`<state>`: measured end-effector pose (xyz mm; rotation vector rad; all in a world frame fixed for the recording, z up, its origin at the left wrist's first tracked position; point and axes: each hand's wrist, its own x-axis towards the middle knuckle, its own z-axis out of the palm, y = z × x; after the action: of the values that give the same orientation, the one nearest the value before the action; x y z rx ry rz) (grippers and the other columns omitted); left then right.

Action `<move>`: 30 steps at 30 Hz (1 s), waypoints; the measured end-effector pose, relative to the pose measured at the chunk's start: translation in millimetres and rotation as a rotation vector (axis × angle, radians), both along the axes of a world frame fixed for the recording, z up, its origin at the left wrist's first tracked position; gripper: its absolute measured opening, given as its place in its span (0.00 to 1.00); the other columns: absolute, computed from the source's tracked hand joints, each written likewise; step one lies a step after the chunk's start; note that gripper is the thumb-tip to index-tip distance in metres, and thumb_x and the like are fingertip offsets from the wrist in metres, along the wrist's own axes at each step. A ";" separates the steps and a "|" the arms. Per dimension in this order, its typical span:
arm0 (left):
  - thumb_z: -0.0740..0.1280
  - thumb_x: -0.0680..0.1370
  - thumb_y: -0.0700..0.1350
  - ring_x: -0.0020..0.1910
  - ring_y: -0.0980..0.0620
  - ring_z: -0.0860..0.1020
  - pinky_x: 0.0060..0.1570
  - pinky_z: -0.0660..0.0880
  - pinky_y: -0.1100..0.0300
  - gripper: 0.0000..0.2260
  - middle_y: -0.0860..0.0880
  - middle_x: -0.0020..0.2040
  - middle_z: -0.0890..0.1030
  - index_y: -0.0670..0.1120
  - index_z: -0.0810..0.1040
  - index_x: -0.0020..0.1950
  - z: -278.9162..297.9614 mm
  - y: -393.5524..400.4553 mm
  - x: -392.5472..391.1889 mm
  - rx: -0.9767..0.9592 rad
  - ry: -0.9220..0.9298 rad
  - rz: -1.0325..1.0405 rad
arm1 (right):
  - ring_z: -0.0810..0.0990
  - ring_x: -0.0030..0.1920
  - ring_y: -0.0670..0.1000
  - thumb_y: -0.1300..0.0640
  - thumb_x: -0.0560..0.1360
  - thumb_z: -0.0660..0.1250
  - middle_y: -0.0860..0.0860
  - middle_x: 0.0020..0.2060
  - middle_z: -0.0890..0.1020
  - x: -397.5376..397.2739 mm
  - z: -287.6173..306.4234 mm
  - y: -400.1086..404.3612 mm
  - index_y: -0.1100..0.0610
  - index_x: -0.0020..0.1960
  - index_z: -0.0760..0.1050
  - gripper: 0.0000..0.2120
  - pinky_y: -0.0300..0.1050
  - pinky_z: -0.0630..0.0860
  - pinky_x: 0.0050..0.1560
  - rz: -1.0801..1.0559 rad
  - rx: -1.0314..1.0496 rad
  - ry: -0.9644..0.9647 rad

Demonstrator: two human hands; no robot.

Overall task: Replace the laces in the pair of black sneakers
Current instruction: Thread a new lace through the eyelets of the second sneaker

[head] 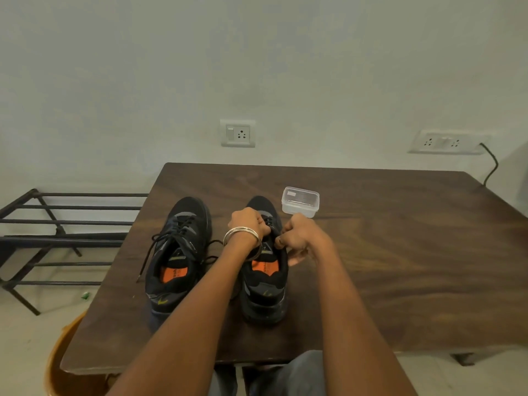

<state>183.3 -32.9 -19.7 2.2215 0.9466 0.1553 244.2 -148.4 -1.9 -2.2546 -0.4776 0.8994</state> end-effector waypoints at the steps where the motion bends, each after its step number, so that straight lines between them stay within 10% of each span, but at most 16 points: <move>1: 0.69 0.75 0.43 0.42 0.50 0.79 0.47 0.77 0.59 0.11 0.46 0.44 0.81 0.47 0.76 0.33 -1.9 -0.1 0.1 -0.021 -0.013 0.013 | 0.86 0.43 0.62 0.66 0.75 0.70 0.64 0.48 0.83 0.7 -0.4 -0.2 0.68 0.54 0.77 0.10 0.55 0.84 0.40 0.007 0.001 0.006; 19: 0.73 0.74 0.42 0.48 0.47 0.81 0.50 0.79 0.54 0.10 0.43 0.51 0.82 0.40 0.82 0.53 -12.8 -5.1 4.5 -0.340 -0.043 0.212 | 0.79 0.43 0.54 0.68 0.74 0.70 0.60 0.47 0.82 5.5 0.3 -11.0 0.68 0.57 0.80 0.12 0.45 0.78 0.40 0.155 0.003 0.098; 30: 0.69 0.77 0.46 0.48 0.45 0.81 0.51 0.79 0.52 0.07 0.42 0.48 0.83 0.43 0.83 0.50 -6.3 2.4 -5.2 -0.313 -0.039 0.076 | 0.78 0.38 0.51 0.60 0.75 0.72 0.54 0.38 0.82 10.4 -24.2 10.9 0.59 0.42 0.82 0.04 0.42 0.72 0.35 -0.284 0.257 -0.014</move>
<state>178.1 -30.5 -25.9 1.8915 0.9633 0.0781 254.6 -137.5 -26.0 -2.0299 -0.2537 0.6385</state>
